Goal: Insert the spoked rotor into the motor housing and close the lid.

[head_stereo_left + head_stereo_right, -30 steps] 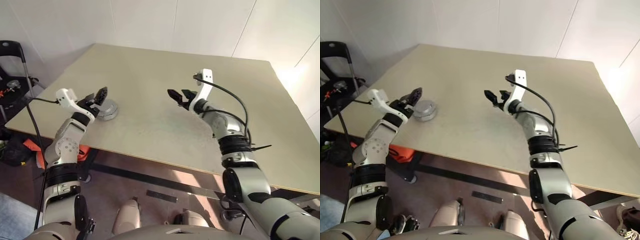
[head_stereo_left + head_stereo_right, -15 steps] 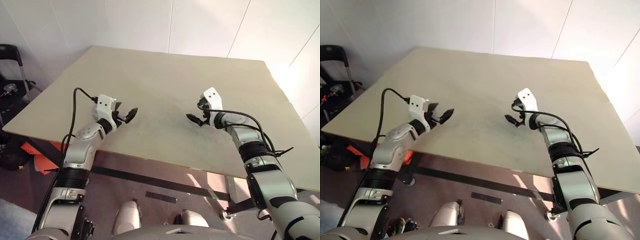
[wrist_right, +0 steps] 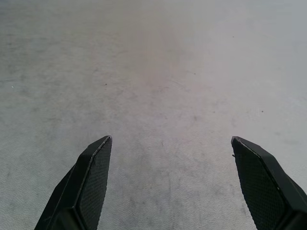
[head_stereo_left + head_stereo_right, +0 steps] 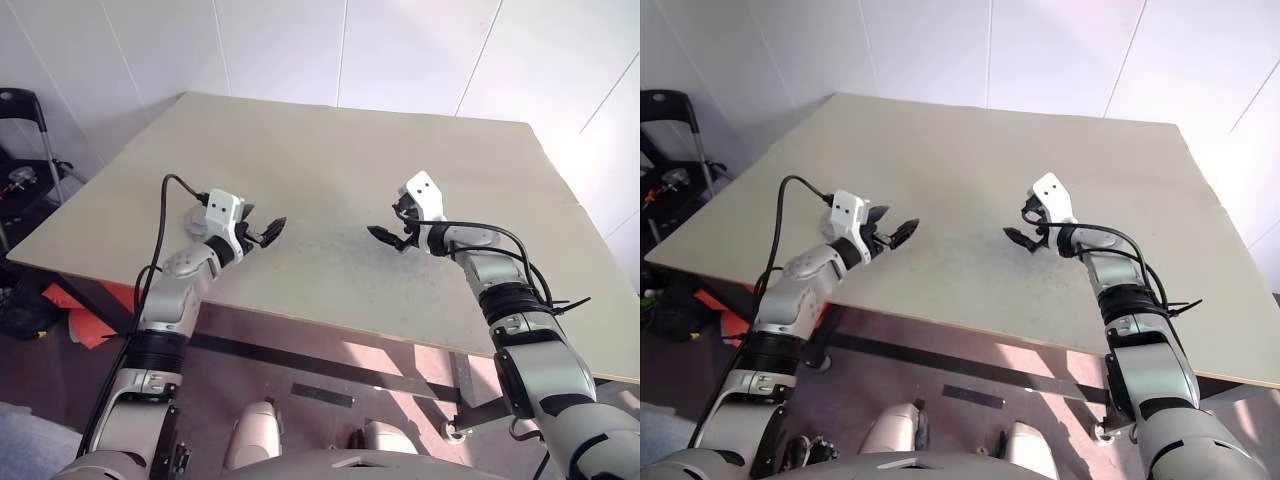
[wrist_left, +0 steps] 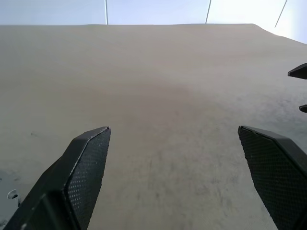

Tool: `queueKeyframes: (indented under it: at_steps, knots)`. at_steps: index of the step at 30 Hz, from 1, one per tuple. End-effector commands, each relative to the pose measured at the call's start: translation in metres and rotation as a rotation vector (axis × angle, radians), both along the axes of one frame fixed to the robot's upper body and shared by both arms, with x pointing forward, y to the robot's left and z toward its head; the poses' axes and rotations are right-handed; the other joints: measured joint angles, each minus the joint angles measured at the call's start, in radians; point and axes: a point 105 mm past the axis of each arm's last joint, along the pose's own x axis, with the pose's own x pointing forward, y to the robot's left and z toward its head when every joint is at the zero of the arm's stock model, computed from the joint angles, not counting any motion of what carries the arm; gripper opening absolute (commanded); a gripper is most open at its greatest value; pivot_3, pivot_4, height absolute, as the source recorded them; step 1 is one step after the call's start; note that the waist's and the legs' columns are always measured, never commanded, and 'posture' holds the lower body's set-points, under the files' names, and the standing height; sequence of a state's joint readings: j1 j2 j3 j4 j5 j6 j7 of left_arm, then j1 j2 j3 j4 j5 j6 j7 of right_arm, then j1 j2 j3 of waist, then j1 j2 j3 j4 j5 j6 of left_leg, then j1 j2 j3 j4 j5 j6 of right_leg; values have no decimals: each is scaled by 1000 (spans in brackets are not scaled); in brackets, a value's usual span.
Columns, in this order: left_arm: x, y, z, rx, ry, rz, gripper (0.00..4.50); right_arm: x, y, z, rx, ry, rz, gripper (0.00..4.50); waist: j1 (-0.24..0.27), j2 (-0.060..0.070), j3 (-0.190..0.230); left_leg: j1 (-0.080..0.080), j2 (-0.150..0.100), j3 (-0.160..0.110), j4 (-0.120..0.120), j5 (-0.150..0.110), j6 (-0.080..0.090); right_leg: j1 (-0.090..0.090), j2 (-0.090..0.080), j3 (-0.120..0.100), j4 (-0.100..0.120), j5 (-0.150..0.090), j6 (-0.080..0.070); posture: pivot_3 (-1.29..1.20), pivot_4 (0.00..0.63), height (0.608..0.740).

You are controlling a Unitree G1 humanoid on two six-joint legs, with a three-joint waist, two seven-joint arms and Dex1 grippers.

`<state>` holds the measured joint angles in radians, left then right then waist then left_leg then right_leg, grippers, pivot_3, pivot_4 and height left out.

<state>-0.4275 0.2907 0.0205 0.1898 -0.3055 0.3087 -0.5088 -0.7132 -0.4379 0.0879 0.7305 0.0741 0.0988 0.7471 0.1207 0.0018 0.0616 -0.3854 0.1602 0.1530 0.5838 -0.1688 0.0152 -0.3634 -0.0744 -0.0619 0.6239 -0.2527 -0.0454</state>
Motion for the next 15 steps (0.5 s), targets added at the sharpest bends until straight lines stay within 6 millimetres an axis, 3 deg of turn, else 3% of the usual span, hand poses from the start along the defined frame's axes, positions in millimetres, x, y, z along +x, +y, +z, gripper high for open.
queueKeyframes:
  at_steps: [1, 15]
  knots:
    - [3, -3, 19, 1, -74, -10, 4487, 3, 2, 18, 6, -70, 10, 4500, 0, 0, 0, 0, 0, 0, 0, 0, 0, 0, 0, 0, 0, 0, 0, 0, 0, 740]
    - [2, 3, 18, 9, -78, 19, 4487, 15, 7, 25, 21, -107, -35, 4500, 0, 0, 0, 0, 0, 0, 0, 0, 0, 0, 0, 0, 0, 0, 0, 0, 0, 740]
